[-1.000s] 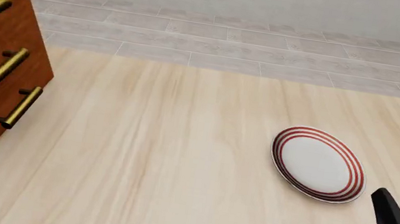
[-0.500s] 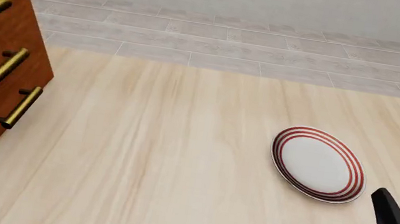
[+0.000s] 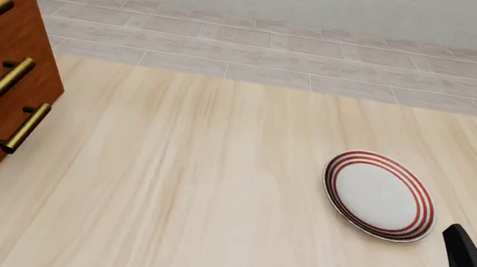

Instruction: Put the bowl on top of the cabinet.

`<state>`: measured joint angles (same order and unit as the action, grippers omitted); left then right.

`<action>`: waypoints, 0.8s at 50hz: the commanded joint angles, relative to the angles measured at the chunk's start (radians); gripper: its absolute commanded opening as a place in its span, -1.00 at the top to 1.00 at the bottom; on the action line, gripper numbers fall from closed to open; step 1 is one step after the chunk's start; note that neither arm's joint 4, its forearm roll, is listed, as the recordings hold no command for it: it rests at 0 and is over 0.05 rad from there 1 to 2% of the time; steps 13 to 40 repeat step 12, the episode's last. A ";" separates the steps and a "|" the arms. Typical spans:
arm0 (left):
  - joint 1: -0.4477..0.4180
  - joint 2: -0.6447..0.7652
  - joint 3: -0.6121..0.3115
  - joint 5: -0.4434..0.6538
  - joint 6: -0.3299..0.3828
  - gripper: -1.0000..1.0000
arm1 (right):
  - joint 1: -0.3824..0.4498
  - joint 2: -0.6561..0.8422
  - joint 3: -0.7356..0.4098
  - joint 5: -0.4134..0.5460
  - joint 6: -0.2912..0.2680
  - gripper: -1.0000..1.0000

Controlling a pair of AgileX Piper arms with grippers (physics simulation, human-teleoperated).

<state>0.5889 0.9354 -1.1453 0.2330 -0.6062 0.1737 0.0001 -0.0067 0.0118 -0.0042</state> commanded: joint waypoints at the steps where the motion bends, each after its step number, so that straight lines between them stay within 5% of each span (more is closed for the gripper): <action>1: -0.017 -0.030 0.002 0.016 -0.023 -1.00 | 0.000 0.000 0.000 0.000 0.000 -1.00; 40: -0.017 -0.030 0.002 0.016 -0.023 -1.00 | 0.000 0.000 0.000 0.000 0.000 -1.00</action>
